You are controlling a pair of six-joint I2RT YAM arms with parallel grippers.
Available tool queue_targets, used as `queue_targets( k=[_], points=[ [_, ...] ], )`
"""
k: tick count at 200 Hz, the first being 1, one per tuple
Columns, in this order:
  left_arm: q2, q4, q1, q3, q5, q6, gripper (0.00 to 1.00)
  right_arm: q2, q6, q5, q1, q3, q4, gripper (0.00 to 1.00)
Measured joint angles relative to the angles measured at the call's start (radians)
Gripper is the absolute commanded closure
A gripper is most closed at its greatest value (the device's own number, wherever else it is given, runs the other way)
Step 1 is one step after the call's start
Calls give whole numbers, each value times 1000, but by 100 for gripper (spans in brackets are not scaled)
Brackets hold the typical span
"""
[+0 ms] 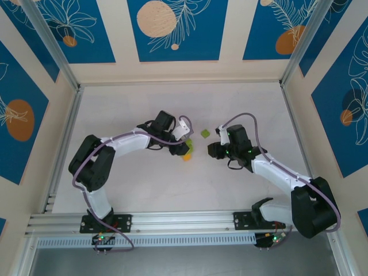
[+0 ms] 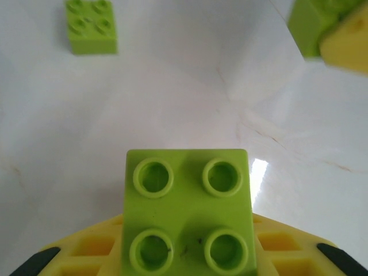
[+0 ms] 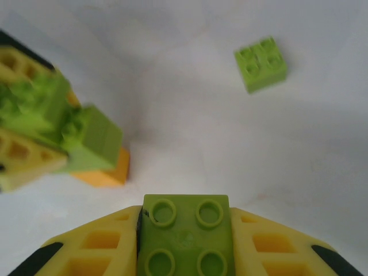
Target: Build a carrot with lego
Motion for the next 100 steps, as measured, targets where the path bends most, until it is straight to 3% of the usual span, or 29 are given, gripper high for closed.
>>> queue_targets(
  k=[16,26,56,100],
  points=[
    [-22,-70,0,0,48,17,89,0,-35,-59,-24,50,-13,74],
    [-40,-116,0,0,81,33,95,0,-51,-108,-45,77,-14,73],
    [-104,-246,16,14,185,77,95,26,-101,-287,-91,172,-53,73],
    [-179,-441,98,142,351,183,93,105,-196,-516,-71,306,-172,74]
  ],
)
